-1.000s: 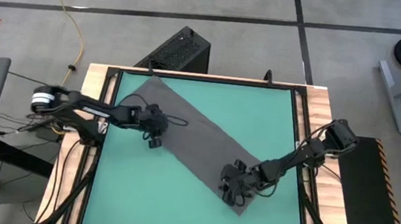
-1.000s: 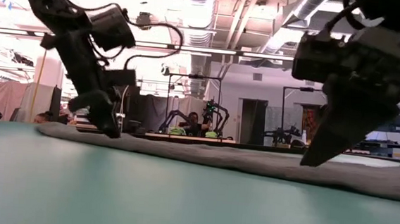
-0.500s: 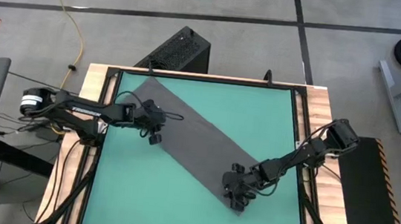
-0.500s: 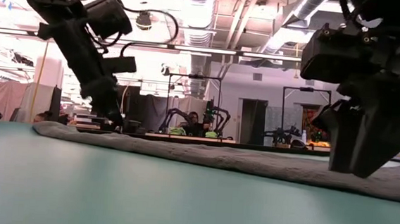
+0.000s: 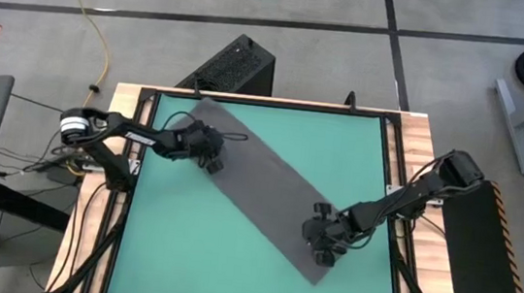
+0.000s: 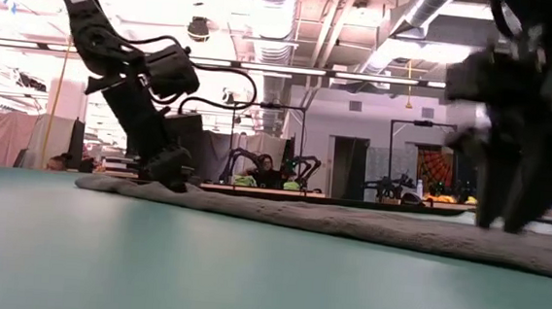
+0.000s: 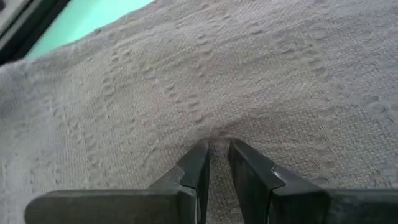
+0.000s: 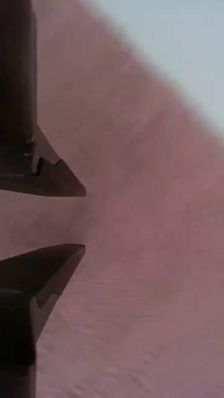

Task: Roll towel into tight, uniform cylinder
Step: Roll the gray towel

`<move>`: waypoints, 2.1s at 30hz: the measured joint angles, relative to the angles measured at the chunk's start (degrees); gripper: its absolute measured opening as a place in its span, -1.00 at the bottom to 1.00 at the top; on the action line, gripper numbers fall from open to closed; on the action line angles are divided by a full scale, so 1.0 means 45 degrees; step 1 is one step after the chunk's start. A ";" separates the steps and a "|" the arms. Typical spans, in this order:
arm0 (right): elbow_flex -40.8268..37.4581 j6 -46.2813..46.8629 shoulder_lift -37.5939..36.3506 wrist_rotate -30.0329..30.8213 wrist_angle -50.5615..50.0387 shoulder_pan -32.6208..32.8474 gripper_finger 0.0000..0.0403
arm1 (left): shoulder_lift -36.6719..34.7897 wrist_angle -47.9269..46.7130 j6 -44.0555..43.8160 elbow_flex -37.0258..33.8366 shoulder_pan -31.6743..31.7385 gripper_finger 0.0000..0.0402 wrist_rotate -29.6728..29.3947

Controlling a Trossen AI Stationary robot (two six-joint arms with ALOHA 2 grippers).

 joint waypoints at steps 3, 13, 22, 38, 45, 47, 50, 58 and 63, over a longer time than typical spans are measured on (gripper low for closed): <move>-0.0931 0.0760 -0.0023 -0.0062 0.1510 -0.0064 -0.26 | 0.0130 -0.0094 0.0780 0.0492 0.0524 -0.72 0.0218; -0.1931 0.0487 0.0014 -0.1180 0.8089 0.0344 -0.34 | -0.0256 -0.0590 0.1262 0.2532 0.1039 -0.72 0.3328; -0.1438 0.0287 -0.0949 -0.1728 0.6311 -0.0120 -0.34 | -0.0476 -0.0212 0.0859 0.2488 -0.2317 -0.72 0.6133; -0.1436 -0.1833 -0.2783 -0.1707 0.2179 0.1405 -0.34 | 0.1045 0.0958 -0.1790 0.2454 -0.7276 -0.72 0.2334; -0.1447 -0.0958 -0.2103 -0.0698 0.1224 0.2935 -0.36 | 0.2655 0.0465 -0.4236 0.2549 -0.8214 -0.72 0.1663; -0.1448 -0.0721 -0.1579 -0.0575 0.1486 0.3346 -0.37 | 0.2817 0.0268 -0.4854 0.2572 -0.8483 -0.72 0.1277; -0.1446 -0.0534 -0.0472 -0.0363 0.2978 0.3843 -0.37 | 0.2847 0.0014 -0.5627 0.2584 -0.8899 -0.72 0.0819; -0.0420 -0.0739 0.2451 -0.0266 0.7815 0.4215 -0.37 | 0.1526 -0.2833 -0.7569 0.2528 -0.9691 -0.72 0.1558; 0.1641 -0.1670 0.2852 -0.0358 0.6358 0.4209 -0.37 | -0.0350 -0.5984 -0.8946 0.2416 -0.9896 -0.72 0.1498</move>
